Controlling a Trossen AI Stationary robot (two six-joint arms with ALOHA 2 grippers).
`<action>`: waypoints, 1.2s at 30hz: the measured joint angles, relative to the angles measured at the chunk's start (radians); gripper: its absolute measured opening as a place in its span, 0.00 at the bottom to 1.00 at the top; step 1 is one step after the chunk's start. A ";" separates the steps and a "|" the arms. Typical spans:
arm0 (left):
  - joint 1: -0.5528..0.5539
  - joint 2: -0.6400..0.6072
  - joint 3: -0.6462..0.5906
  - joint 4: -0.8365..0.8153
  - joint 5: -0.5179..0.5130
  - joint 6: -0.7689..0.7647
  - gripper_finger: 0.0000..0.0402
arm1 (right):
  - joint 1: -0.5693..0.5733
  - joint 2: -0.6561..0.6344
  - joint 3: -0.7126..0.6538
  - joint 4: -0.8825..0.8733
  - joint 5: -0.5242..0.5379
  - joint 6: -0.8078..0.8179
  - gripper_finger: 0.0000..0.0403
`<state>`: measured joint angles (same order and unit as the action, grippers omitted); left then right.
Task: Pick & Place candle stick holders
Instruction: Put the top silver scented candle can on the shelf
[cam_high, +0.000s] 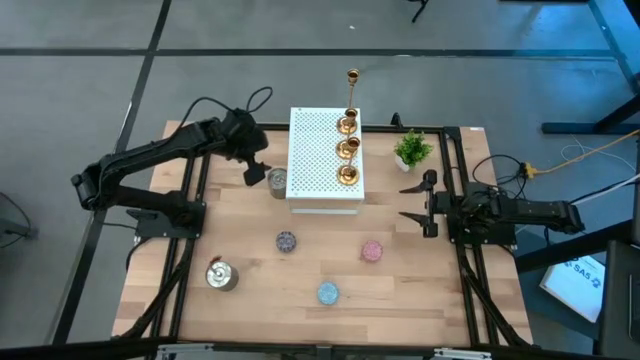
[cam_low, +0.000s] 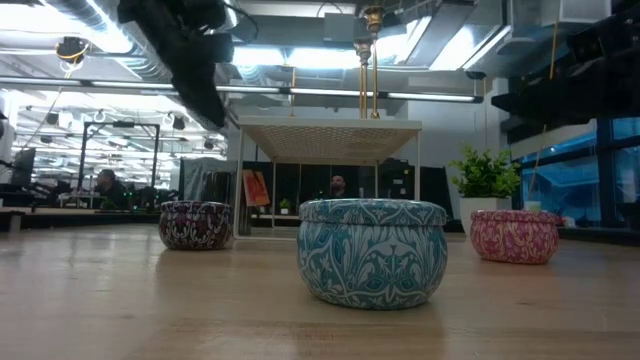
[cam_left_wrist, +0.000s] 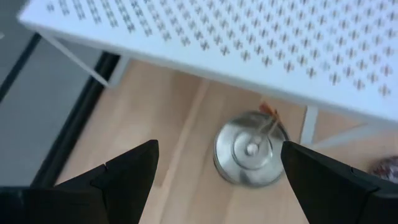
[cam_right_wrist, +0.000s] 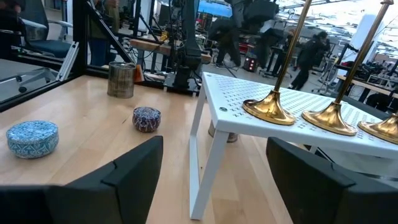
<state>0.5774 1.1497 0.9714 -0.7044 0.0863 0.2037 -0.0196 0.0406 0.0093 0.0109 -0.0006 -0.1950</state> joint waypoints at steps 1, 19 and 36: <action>0.000 0.000 0.000 0.006 0.000 0.001 0.84 | 0.000 0.000 0.000 0.000 0.000 0.000 0.72; 0.022 0.034 -0.001 -0.005 0.061 0.289 0.84 | 0.000 0.000 0.000 0.000 -0.002 0.000 0.72; -0.001 0.156 -0.001 0.011 0.065 0.170 0.84 | 0.000 0.000 0.000 0.000 -0.002 0.000 0.72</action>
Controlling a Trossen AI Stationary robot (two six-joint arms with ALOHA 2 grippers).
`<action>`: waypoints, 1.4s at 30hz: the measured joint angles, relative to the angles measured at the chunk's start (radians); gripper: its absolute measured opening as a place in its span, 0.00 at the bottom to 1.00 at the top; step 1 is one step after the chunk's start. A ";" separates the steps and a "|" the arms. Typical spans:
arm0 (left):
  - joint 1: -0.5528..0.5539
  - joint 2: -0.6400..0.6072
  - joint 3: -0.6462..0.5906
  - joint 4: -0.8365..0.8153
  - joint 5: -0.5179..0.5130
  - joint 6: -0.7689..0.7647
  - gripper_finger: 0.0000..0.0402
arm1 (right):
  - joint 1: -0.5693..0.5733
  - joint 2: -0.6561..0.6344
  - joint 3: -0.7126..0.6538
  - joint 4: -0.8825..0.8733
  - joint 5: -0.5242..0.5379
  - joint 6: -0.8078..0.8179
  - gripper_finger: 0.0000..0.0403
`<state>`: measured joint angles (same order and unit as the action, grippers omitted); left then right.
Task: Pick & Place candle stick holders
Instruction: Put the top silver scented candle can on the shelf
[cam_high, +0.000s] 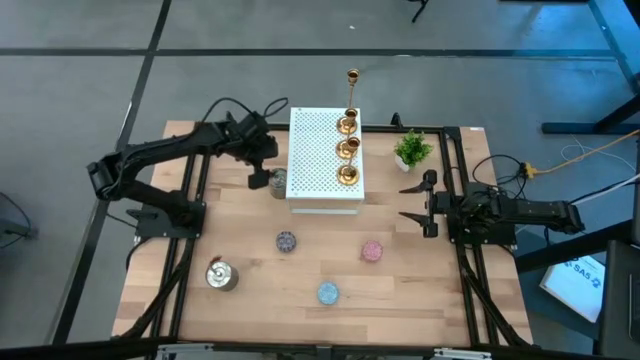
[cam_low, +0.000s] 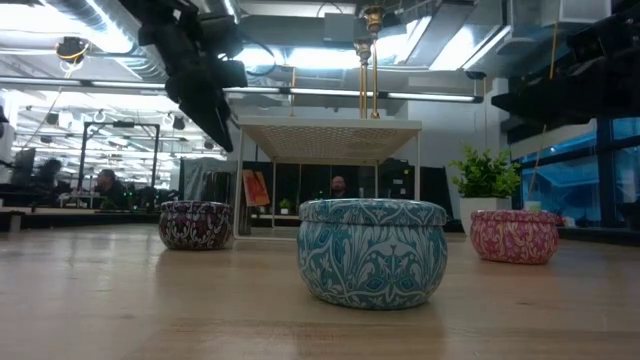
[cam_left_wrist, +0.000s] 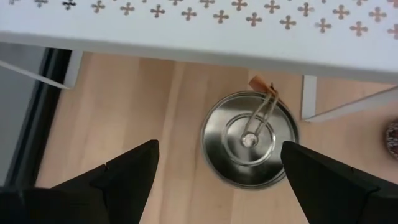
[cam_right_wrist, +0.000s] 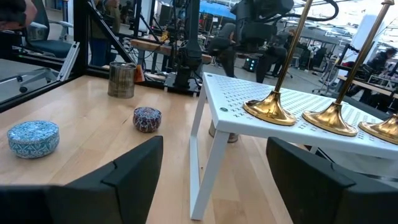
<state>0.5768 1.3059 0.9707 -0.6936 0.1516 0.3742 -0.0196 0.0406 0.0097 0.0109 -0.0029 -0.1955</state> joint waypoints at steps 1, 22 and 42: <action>-0.005 0.000 0.000 0.001 0.000 0.001 0.84 | 0.000 0.000 0.000 0.000 0.000 0.000 0.72; -0.052 0.030 0.001 -0.018 0.030 -0.034 0.99 | 0.000 0.000 0.000 0.000 0.001 0.000 0.72; -0.052 0.206 0.001 0.019 0.054 -0.051 1.00 | 0.000 0.000 0.000 0.000 0.002 0.000 0.72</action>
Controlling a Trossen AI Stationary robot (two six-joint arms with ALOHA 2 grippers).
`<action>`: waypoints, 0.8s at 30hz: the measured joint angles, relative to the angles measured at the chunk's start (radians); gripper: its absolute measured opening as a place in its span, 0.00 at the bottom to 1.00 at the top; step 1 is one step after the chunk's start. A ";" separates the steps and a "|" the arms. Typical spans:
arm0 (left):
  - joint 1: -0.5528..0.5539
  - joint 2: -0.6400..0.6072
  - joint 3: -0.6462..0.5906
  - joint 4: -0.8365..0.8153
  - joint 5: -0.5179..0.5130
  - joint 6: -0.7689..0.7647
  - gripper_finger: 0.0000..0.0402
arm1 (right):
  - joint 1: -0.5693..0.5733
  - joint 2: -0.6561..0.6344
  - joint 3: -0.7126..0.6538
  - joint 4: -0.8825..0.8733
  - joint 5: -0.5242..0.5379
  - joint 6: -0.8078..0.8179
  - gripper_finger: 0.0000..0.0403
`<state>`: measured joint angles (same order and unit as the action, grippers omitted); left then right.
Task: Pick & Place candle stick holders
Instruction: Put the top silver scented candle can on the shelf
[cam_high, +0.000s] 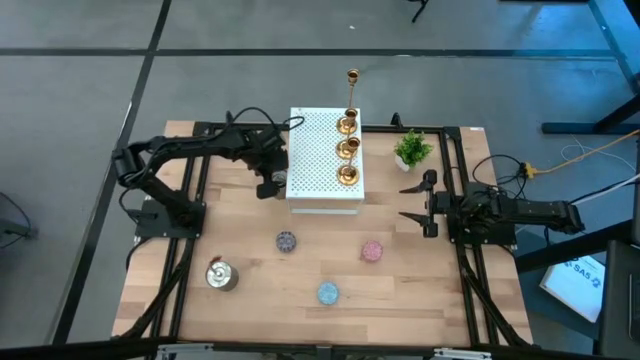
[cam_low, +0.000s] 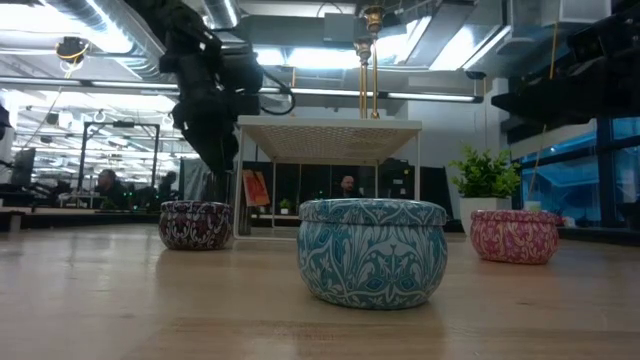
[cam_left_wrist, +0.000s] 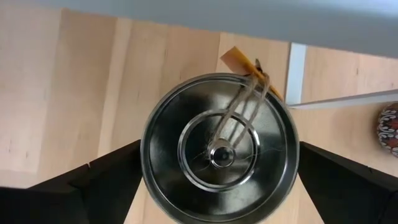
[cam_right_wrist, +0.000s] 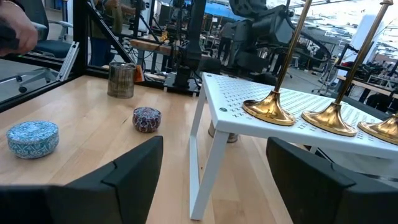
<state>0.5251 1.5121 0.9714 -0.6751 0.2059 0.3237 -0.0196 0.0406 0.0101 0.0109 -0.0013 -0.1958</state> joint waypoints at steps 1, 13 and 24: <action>0.000 0.006 0.000 0.000 -0.001 0.000 1.00 | 0.000 0.000 0.000 0.000 0.000 0.000 0.72; 0.000 0.070 0.001 0.055 -0.005 -0.075 1.00 | 0.000 0.000 0.000 0.000 0.000 0.000 0.72; -0.002 0.071 0.000 0.074 -0.031 0.011 1.00 | 0.000 0.000 0.000 0.000 0.000 0.000 0.72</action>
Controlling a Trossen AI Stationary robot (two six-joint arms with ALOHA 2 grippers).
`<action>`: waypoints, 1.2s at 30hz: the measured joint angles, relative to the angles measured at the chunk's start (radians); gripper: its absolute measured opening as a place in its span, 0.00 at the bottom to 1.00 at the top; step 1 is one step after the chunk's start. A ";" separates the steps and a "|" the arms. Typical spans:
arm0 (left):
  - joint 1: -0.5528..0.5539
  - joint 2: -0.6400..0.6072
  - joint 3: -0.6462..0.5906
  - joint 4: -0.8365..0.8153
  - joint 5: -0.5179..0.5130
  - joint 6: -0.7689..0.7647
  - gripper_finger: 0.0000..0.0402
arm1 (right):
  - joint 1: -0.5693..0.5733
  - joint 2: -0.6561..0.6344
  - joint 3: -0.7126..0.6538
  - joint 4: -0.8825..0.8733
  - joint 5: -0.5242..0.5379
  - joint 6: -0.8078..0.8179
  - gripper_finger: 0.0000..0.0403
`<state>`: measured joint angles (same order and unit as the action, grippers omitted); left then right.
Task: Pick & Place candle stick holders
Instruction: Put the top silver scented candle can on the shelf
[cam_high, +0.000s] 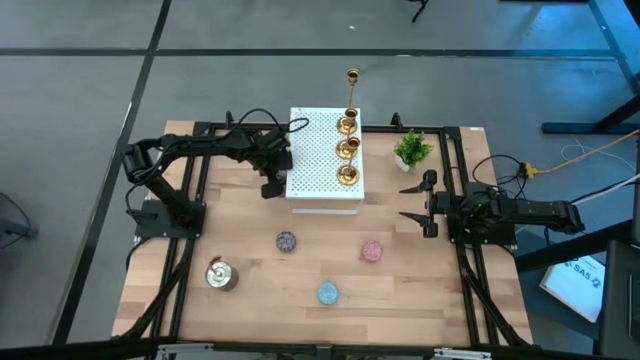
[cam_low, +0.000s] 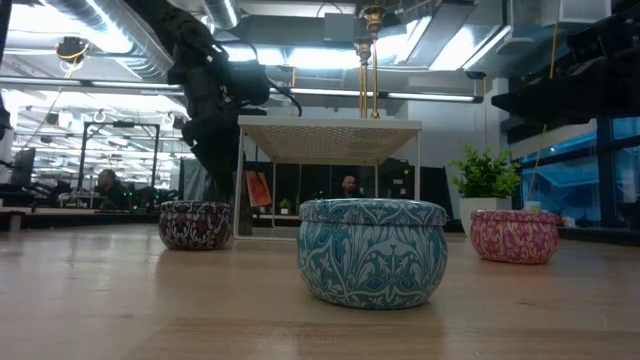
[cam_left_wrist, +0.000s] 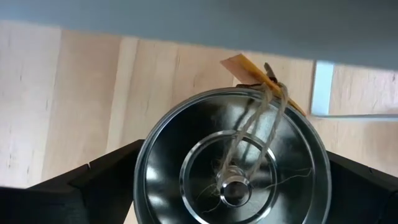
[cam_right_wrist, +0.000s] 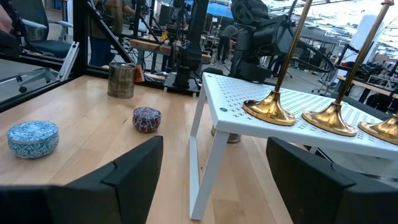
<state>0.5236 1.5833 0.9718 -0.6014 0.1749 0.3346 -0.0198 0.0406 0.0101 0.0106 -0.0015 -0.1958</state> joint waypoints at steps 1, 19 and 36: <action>0.000 0.000 0.000 0.000 0.000 -0.004 1.00 | 0.000 0.000 0.000 0.000 0.000 0.000 0.72; -0.001 -0.001 0.000 -0.015 -0.074 -0.060 1.00 | 0.000 0.000 0.000 0.000 0.000 0.000 0.72; 0.003 -0.024 0.000 -0.079 -0.150 -0.143 0.88 | 0.000 0.000 0.000 0.000 0.000 0.000 0.72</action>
<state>0.5265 1.5591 0.9715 -0.6804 0.0253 0.1921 -0.0199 0.0406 0.0101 0.0107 -0.0017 -0.1959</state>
